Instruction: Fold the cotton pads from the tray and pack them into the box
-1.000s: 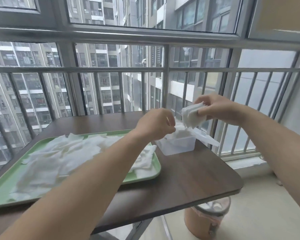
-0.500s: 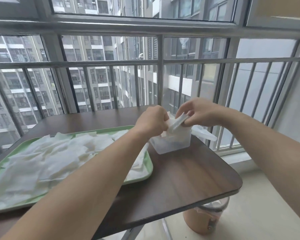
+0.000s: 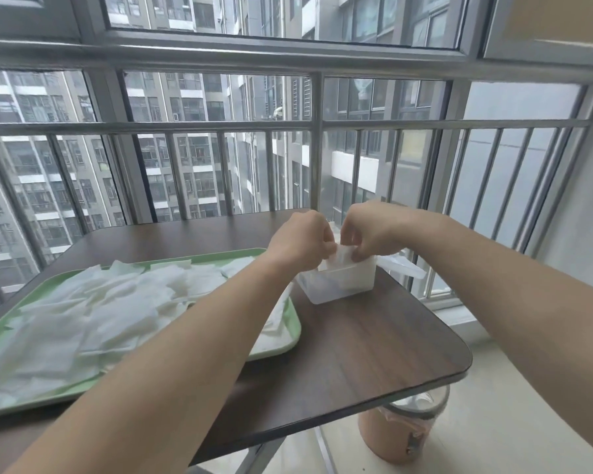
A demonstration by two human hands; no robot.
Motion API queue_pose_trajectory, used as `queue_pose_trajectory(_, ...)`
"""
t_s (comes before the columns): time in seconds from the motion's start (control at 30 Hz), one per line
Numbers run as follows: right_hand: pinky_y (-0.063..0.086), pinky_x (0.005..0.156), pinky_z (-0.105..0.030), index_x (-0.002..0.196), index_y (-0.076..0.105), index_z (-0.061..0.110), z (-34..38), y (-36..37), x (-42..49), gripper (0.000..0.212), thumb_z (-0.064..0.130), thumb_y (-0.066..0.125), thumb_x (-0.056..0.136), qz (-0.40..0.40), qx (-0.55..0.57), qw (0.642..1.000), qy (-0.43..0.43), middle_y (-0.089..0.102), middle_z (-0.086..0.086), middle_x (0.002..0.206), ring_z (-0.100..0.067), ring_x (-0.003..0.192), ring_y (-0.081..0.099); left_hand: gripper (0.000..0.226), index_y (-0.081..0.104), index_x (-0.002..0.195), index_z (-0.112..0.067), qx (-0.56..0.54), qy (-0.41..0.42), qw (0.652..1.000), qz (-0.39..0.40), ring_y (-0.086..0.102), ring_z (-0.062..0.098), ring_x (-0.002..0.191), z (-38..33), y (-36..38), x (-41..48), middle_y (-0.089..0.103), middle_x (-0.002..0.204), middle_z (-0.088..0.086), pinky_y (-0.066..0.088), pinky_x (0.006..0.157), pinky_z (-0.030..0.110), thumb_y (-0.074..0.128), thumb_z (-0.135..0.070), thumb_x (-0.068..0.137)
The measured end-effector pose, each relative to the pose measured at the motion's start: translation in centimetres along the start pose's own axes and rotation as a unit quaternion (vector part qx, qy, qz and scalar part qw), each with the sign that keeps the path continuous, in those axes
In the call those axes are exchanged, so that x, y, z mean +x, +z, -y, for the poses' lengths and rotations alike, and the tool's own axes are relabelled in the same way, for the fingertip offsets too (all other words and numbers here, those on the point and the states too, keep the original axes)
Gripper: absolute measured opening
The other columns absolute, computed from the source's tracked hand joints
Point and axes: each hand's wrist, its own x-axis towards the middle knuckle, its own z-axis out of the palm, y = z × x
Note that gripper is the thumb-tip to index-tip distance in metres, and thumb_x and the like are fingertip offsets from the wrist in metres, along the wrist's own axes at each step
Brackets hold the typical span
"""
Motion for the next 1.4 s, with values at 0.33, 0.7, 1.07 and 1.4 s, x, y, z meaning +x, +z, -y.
queue_pose_trajectory(0.33, 0.049, 0.072, -0.022, 0.1, 0.077, 0.026, 0.4, -0.7, -1.3, 0.023, 0.011, 0.06, 0.092, -0.051, 0.053, 0.997, 0.017, 0.068, 0.01, 0.097, -0.01, 0.091, 0.064, 0.015, 0.077, 0.094, -0.017, -0.021, 0.047, 0.998, -0.036, 0.069, 0.019, 0.087, 0.3, -2.2, -2.3, 0.075, 0.094, -0.002, 0.058, 0.084, 0.04, 0.062, -0.017, 0.093)
queue_pose_trajectory(0.7, 0.042, 0.063, -0.013, 0.093, 0.076, 0.023, 10.0, -0.4, 0.9, 0.022, 0.01, 0.058, 0.095, -0.104, 0.161, 0.978, -0.083, 0.065, 0.014, 0.09, -0.005, 0.084, 0.062, 0.01, 0.075, 0.099, -0.018, 0.012, -0.002, 0.999, -0.052, 0.067, 0.012, 0.089, 7.3, -10.0, -7.7, 0.071, 0.095, -0.006, 0.056, 0.087, 0.032, 0.067, -0.021, 0.095)
queue_pose_trajectory(1.07, 0.051, 0.093, -0.029, 0.12, 0.07, 0.02, 16.2, 3.4, 6.9, 0.028, 0.021, 0.069, 0.092, -0.027, 0.144, 0.982, -0.122, 0.07, 0.002, 0.121, -0.016, 0.106, 0.065, 0.015, 0.073, 0.082, -0.026, -0.032, -0.101, 0.993, -0.054, 0.067, 0.006, 0.078, 13.3, -13.0, -9.4, 0.07, 0.08, -0.014, 0.052, 0.074, 0.024, 0.07, -0.015, 0.09)
queue_pose_trajectory(1.4, 0.047, 0.08, -0.025, 0.135, 0.058, 0.022, 16.7, 5.5, 9.5, 0.054, 0.016, 0.072, 0.084, 0.033, 0.231, 0.965, -0.118, 0.063, 0.005, 0.109, -0.01, 0.088, 0.058, 0.014, 0.072, 0.081, -0.022, -0.195, -0.119, 0.966, -0.125, 0.074, 0.014, 0.074, 13.8, -12.2, -9.0, 0.077, 0.085, 0.004, 0.057, 0.073, 0.027, 0.07, -0.011, 0.089)
